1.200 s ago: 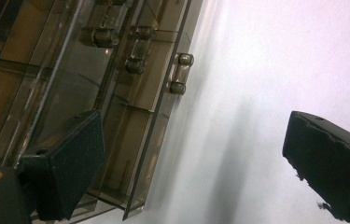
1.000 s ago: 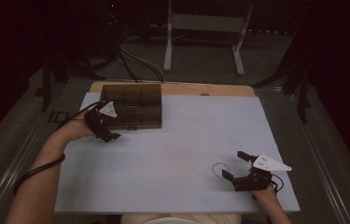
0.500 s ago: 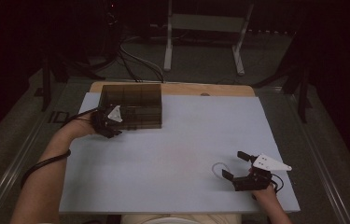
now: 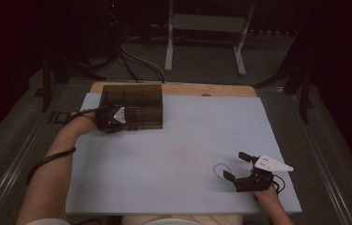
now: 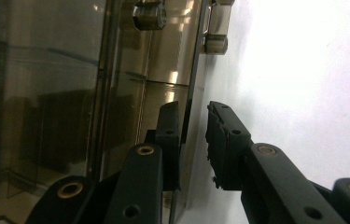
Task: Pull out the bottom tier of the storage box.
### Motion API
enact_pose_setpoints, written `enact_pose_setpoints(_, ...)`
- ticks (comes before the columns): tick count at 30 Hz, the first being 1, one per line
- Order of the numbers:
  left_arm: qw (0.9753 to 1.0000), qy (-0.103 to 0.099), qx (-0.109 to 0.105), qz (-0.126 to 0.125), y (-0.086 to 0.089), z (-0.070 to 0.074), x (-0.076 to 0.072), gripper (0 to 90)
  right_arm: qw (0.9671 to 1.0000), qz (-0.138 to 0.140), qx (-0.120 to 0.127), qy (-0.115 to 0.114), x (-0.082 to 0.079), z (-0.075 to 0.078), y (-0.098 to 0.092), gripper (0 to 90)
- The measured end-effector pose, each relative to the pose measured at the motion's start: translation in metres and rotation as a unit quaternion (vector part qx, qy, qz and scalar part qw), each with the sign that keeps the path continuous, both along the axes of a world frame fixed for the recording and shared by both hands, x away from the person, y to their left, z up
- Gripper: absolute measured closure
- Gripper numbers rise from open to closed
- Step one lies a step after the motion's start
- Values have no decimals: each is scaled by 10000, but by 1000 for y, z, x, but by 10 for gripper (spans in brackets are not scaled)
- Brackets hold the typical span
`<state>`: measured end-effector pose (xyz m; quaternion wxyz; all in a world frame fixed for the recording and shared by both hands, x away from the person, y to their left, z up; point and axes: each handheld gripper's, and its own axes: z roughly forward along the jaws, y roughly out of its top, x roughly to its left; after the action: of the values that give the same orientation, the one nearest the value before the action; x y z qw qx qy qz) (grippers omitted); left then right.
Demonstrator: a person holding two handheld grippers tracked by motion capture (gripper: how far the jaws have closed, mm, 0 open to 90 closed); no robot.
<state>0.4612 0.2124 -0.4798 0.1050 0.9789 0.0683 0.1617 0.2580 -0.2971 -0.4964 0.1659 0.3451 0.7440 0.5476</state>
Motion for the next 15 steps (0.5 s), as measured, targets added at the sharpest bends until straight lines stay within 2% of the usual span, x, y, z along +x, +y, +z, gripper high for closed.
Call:
enact_pose_setpoints(12,9994,119,272,-158,-9,-1,7,828,10000,2,0,9,0,0,0,0)
enact_pose_setpoints(15,9992,192,286,-178,-9,0,8,838,10000,-6,26,31,1,0,0,0)
